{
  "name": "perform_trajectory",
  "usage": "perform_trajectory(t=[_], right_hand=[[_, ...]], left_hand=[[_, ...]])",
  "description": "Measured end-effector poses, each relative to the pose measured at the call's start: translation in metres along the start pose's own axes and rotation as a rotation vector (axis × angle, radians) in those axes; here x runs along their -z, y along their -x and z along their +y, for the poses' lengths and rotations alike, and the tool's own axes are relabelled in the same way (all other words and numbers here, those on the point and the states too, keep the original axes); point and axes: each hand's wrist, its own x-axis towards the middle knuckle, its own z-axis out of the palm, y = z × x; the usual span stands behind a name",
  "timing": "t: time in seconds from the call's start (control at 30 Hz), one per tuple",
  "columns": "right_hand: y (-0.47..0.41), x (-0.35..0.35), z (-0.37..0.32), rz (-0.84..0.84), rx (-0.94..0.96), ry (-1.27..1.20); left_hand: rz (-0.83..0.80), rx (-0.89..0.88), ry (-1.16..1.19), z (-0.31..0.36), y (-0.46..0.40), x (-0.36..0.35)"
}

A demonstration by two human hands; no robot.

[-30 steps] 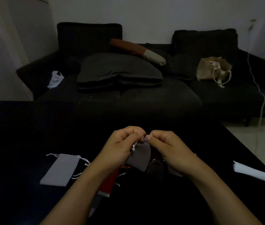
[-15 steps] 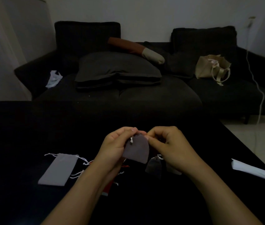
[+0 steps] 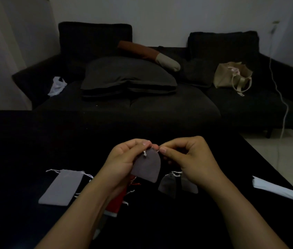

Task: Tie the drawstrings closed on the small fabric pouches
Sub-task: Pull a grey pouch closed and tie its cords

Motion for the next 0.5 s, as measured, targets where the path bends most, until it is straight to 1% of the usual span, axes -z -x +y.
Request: perform_trajectory(t=[0.1, 0.2, 0.3, 0.4, 0.5], right_hand=[[0.0005, -0.0013, -0.002, 0.027, 0.079, -0.009], [0.0003, -0.0031, -0.0023, 0.037, 0.121, -0.051], [0.0003, -0.0027, -0.0033, -0.04, 0.11, -0.061], [0.0016, -0.0002, -0.0051, -0.159, 0.091, -0.047], [0.0019, 0.0029, -0.0061, -0.186, 0.087, -0.037]], left_hand=[[-0.003, -0.039, -0.119, 0.0025, 0.0, -0.0009], [0.005, -0.143, -0.263, 0.0051, 0.0004, -0.0001], [-0.02, -0.223, -0.405, 0.0094, 0.0032, 0.0014], [-0.057, -0.227, -0.529, 0.008, 0.0046, 0.0015], [-0.114, -0.215, -0.556, 0.0056, 0.0057, 0.0009]])
